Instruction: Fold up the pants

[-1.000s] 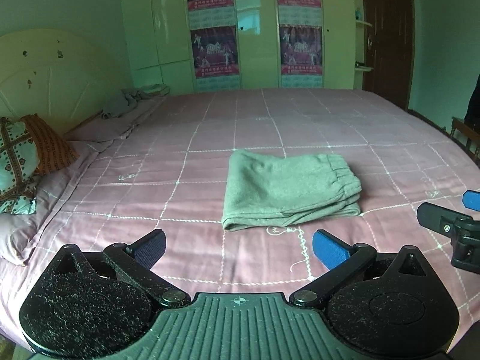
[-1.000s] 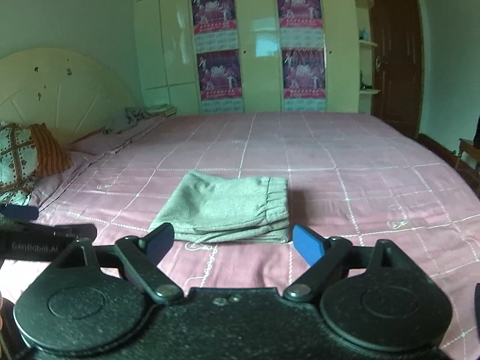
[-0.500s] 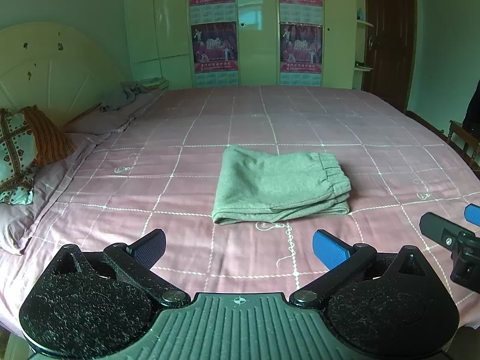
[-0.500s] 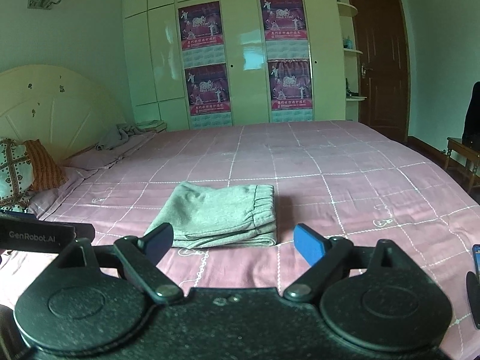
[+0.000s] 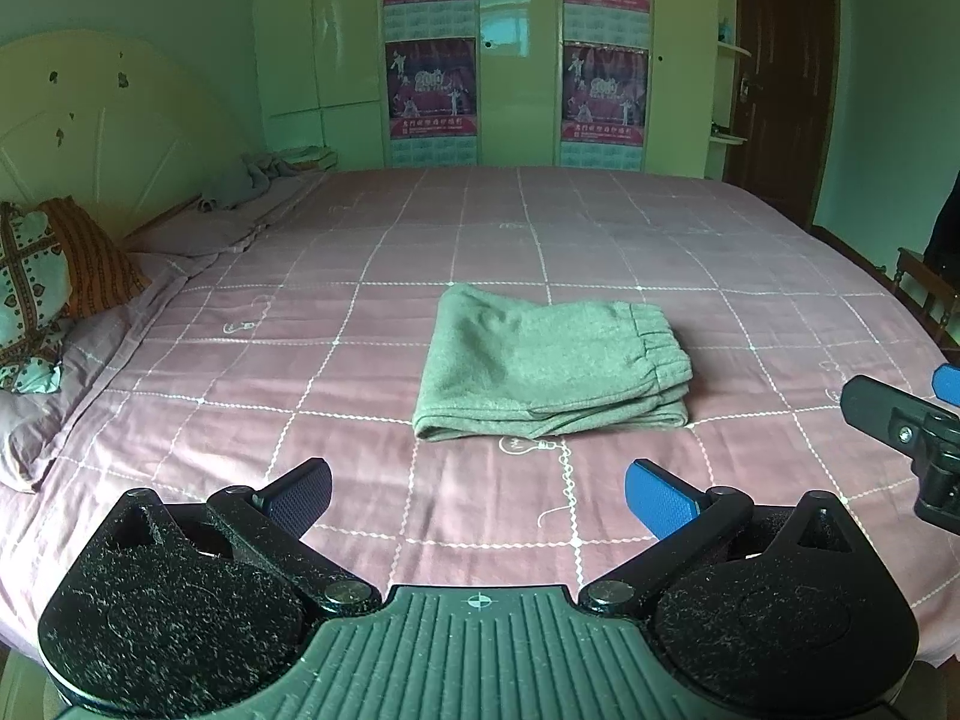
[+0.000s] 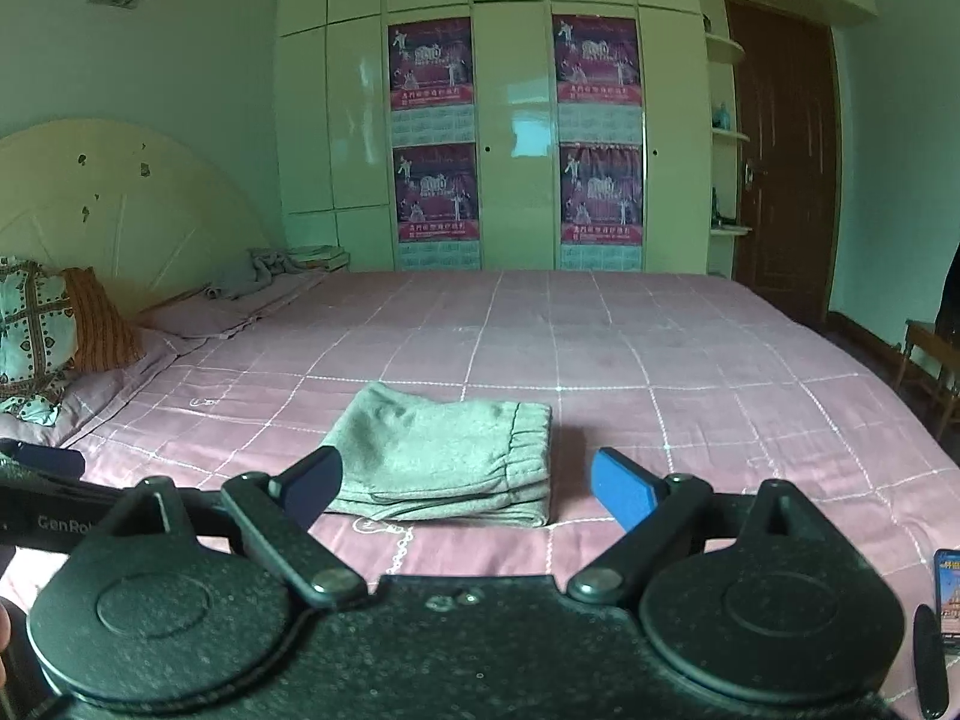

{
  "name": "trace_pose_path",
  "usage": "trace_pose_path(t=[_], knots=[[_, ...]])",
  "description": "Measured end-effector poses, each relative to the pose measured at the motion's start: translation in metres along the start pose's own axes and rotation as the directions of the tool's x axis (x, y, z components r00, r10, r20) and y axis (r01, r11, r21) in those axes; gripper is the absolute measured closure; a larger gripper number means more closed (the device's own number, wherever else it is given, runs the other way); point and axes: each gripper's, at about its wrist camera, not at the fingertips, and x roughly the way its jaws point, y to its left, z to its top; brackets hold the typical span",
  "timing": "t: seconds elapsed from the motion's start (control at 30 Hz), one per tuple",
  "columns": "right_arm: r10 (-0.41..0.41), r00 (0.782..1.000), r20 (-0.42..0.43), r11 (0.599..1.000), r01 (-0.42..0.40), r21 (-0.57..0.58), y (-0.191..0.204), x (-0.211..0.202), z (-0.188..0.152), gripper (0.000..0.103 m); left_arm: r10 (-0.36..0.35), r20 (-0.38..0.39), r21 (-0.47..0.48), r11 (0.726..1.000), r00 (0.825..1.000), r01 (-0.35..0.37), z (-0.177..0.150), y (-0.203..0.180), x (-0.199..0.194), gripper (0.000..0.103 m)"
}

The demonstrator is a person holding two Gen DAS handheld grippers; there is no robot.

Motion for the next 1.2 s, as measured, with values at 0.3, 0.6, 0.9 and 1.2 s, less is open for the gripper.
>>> trace_pose_path(t=[0.3, 0.6, 0.9, 1.2], knots=[[0.008, 1.000, -0.003, 1.000, -0.008, -0.016, 0.002, 0.000, -0.001, 0.013, 0.006, -0.007, -0.001, 1.000, 1.000, -0.006, -0.001, 0.000, 0.002, 0.000], [0.011, 1.000, 0.001, 1.000, -0.011, -0.019, 0.003, -0.002, -0.002, 0.010, 0.005, 0.005, 0.005, 1.000, 1.000, -0.005, 0.002, 0.000, 0.002, 0.000], [0.009, 1.000, -0.008, 1.000, -0.009, -0.009, 0.002, -0.001, 0.000, 0.010, -0.005, 0.004, 0.014, 1.000, 1.000, 0.005, 0.003, -0.006, 0.005, 0.000], [0.005, 1.000, -0.014, 1.000, -0.005, -0.002, -0.002, 0.003, 0.003, 0.010, -0.014, -0.010, 0.016, 1.000, 1.000, 0.014, 0.005, -0.010, 0.011, 0.000]])
